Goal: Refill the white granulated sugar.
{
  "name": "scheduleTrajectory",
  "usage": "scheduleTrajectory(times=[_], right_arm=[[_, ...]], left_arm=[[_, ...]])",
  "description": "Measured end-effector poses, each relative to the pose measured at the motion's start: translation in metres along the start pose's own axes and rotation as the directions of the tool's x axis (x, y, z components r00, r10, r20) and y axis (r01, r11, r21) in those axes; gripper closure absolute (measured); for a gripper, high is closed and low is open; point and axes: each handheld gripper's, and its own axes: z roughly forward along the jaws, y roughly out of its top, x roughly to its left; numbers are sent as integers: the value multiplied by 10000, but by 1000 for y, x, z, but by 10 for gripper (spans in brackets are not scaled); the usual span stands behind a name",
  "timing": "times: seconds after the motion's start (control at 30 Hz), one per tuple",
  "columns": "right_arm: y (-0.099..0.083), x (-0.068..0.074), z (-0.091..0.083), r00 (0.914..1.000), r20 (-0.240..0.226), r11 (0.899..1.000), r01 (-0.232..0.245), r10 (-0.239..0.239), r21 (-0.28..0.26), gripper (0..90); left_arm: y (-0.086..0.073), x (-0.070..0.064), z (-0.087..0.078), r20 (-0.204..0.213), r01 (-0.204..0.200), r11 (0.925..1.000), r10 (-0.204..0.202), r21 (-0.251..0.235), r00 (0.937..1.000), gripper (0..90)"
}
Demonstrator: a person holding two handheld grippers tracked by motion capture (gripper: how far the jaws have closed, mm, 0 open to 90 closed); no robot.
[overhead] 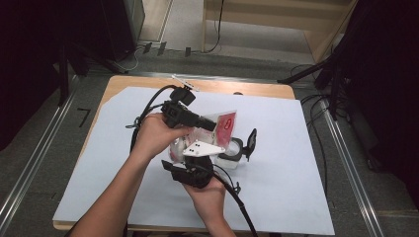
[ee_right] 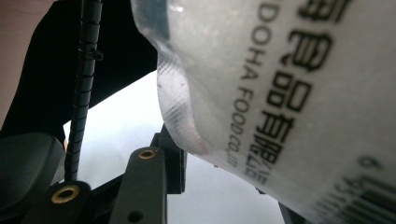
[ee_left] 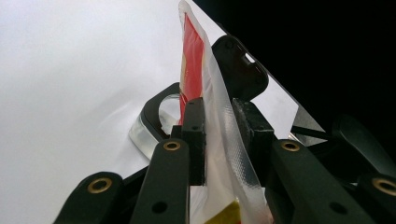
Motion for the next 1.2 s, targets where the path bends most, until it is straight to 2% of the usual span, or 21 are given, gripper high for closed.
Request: scheduleTrajectory(times=[0.23, 0.43, 1.0, 1.2], right_arm=[[1, 1, 0, 9998, 124, 9997, 171, -173, 170, 639], [2, 1, 1, 9996, 162, 9996, 208, -211, 197, 639], [0, 3, 2, 9994, 199, 9995, 267, -270, 160, 639], [1, 2, 2, 9994, 201, 9995, 279, -282, 148, 639]], left_arm=[[0, 1, -1, -151, 50, 10000, -50, -9, 9999, 789], [-1, 3, -2, -93, 336, 9994, -336, -45, 9994, 808], [-1, 3, -2, -70, 226, 9996, -225, 144, 9997, 826], [-1, 3, -3, -81, 259, 9996, -258, 79, 9996, 825]])
